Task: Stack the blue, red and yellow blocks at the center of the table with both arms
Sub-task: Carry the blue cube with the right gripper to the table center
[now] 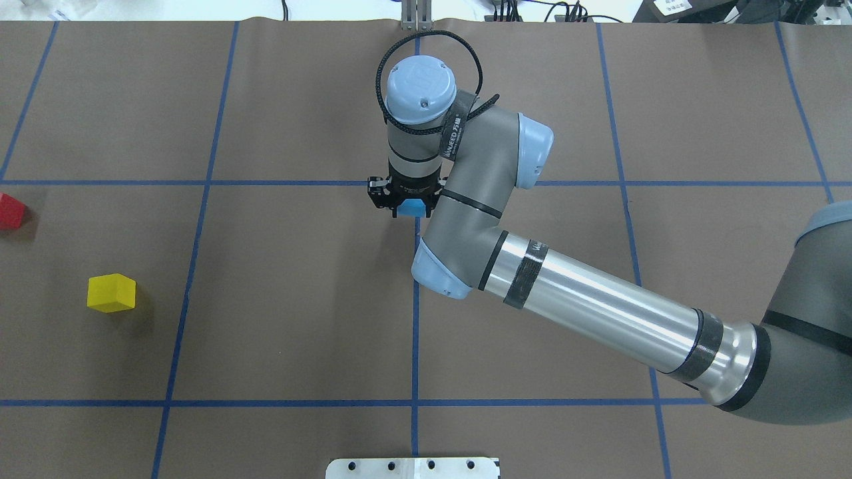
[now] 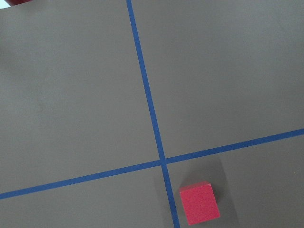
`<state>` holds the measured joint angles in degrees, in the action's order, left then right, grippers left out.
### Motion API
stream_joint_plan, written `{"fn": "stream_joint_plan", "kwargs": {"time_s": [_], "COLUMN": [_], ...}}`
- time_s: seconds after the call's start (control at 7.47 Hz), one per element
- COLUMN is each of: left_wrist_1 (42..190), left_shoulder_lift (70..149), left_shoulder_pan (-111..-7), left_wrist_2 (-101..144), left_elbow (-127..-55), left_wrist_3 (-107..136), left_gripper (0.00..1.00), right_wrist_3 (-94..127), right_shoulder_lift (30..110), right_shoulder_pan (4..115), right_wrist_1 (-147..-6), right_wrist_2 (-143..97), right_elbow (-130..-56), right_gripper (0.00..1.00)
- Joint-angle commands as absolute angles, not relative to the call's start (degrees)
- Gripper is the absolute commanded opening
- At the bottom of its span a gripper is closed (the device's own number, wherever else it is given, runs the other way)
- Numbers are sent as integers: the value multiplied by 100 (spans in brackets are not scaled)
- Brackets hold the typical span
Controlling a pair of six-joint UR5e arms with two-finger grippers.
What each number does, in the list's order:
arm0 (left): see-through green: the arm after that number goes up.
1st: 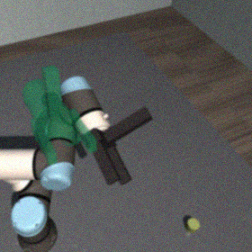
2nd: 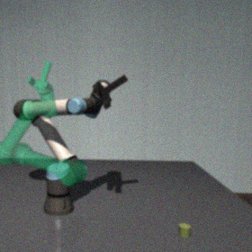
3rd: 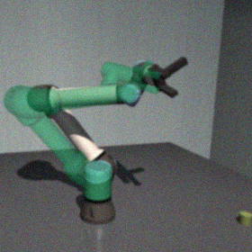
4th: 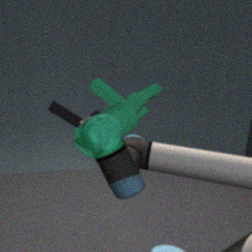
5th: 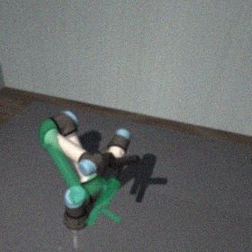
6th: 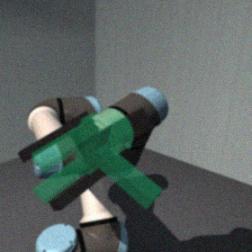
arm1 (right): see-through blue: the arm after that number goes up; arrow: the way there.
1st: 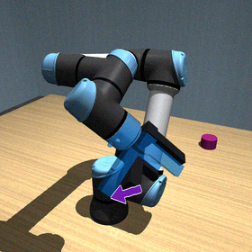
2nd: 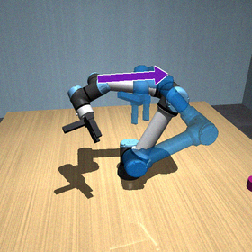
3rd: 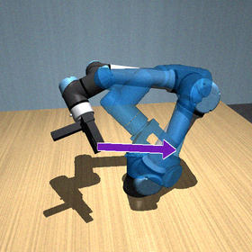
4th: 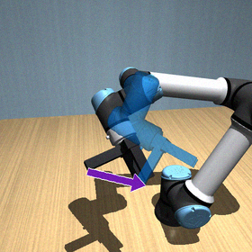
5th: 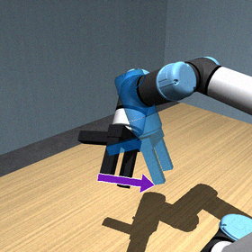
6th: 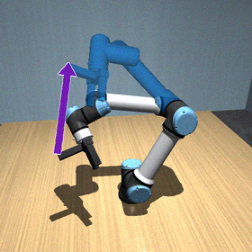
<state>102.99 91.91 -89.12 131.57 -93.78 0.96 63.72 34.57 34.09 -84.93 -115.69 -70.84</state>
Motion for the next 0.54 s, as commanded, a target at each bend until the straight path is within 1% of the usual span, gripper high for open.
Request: {"fn": "stream_joint_plan", "kwargs": {"time_s": [0.0, 0.27, 0.4], "left_wrist_1": [10301, 10301, 10301], "left_shoulder_lift": [9202, 9202, 9202], "left_shoulder_pan": [-8912, -8903, -8903], "left_wrist_2": [13157, 13157, 13157], "left_elbow": [-9360, -9360, -9360], "left_wrist_3": [97, 97, 97], "left_gripper": [100, 100, 100], "right_wrist_3": [6398, 6451, 6477], "right_shoulder_lift": [3516, 3586, 3595], "right_shoulder_pan": [3305, 3208, 3191], "right_wrist_1": [-8464, -8403, -8359], "right_wrist_2": [-11497, -11452, -11452], "right_elbow": [-7023, -7022, -7022], "right_gripper": [0, 0, 26]}}
